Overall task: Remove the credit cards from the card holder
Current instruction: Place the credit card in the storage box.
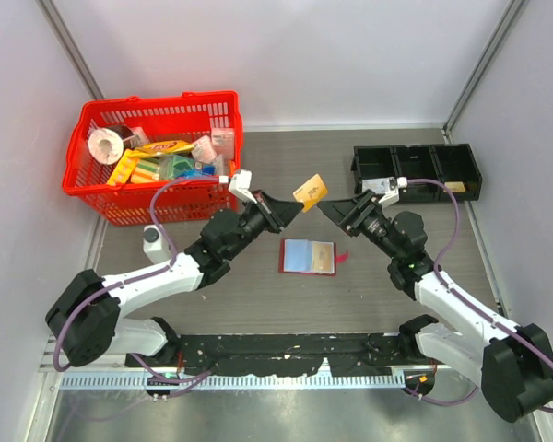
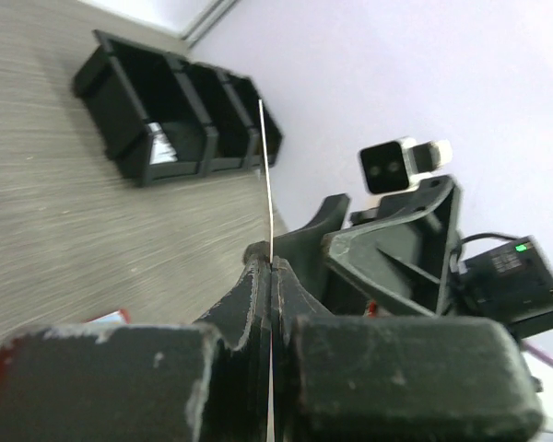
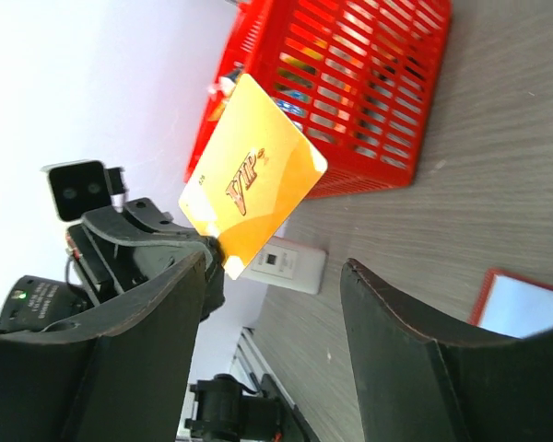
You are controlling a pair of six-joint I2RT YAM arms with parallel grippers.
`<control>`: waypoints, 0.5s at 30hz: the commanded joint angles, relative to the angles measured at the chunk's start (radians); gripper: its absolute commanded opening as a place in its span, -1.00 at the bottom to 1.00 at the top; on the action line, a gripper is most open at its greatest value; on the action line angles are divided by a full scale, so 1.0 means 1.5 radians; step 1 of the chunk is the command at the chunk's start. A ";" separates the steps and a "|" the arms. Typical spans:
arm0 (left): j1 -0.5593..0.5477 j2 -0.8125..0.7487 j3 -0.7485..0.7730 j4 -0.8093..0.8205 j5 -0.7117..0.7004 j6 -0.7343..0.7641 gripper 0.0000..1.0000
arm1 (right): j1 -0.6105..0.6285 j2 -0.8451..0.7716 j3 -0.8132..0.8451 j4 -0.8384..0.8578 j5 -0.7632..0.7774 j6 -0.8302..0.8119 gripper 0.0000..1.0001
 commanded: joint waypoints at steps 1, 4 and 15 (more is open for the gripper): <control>0.005 0.003 0.003 0.099 0.041 -0.065 -1.00 | 0.002 0.014 -0.022 0.205 -0.009 0.047 0.28; 0.006 0.005 0.003 0.109 0.066 -0.072 -1.00 | 0.002 0.023 -0.021 0.223 -0.017 0.047 0.23; 0.010 0.010 0.002 0.124 0.084 -0.089 -1.00 | 0.002 0.048 -0.031 0.291 -0.010 0.067 -0.52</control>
